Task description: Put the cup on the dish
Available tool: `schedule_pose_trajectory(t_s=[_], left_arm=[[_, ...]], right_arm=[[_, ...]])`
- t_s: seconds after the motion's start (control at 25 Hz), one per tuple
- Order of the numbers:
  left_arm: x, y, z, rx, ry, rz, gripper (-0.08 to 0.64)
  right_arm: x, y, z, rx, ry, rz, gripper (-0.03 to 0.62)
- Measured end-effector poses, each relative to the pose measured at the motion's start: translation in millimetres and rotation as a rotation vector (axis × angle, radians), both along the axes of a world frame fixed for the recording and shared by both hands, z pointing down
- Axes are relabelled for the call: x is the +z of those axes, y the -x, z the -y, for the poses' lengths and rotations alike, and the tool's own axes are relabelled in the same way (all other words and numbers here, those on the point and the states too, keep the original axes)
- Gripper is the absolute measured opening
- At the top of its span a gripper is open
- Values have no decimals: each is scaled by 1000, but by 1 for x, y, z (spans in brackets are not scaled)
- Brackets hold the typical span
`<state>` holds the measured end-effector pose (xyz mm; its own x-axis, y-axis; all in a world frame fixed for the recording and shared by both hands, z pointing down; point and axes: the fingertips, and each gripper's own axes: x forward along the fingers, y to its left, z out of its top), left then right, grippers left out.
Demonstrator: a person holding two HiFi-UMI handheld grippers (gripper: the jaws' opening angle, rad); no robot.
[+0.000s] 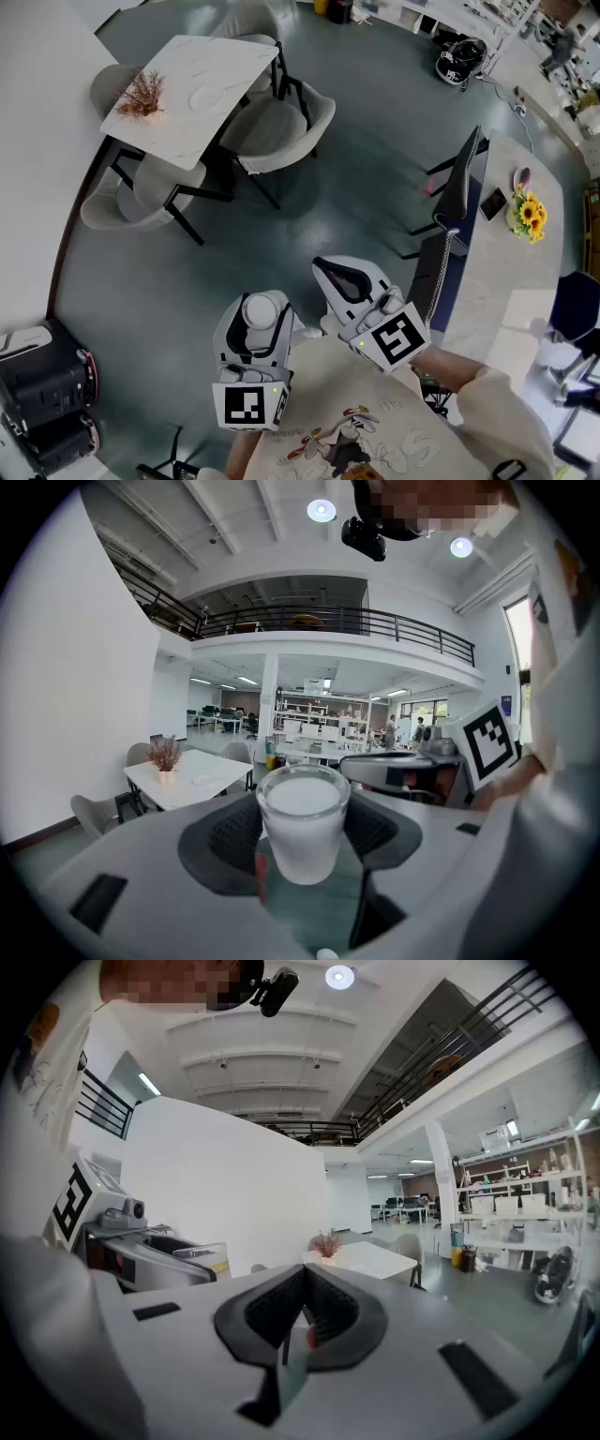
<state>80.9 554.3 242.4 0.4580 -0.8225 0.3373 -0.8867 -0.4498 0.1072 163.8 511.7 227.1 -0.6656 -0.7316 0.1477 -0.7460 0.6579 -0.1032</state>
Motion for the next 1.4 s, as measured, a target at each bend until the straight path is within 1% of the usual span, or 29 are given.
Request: schedule_pose_trajectory(t_s=[0.12, 0.24, 0.4, 0.52, 0.68, 0.88, 1.2, 1.32, 1.4], left_arm=[[-1, 2, -2, -5, 3, 1, 272], [-2, 5, -1, -7, 5, -2, 272], [0, 9, -3, -12, 4, -7, 272], [2, 16, -3, -17, 10, -5, 272], [1, 28, 0, -27, 19, -14, 272], [6, 51, -5, -55, 18, -24, 272], [15, 108, -11, -81, 30, -36, 272], [14, 127, -12, -93, 7, -55, 272], [19, 138, -11, -91, -3, -53, 272]], right_arm=[[1, -1, -1, 5, -5, -8, 6], [-3, 2, -2, -1, -2, 17, 6], [-2, 4, -6, 9, 2, 30, 6], [1, 7, -7, 10, 15, 28, 6], [7, 9, -4, 37, 48, 20, 6], [12, 19, -6, 52, 58, 13, 6], [15, 60, -6, 66, 74, -15, 6], [18, 77, -6, 69, 65, -16, 6], [22, 88, -4, 78, 62, -11, 6]])
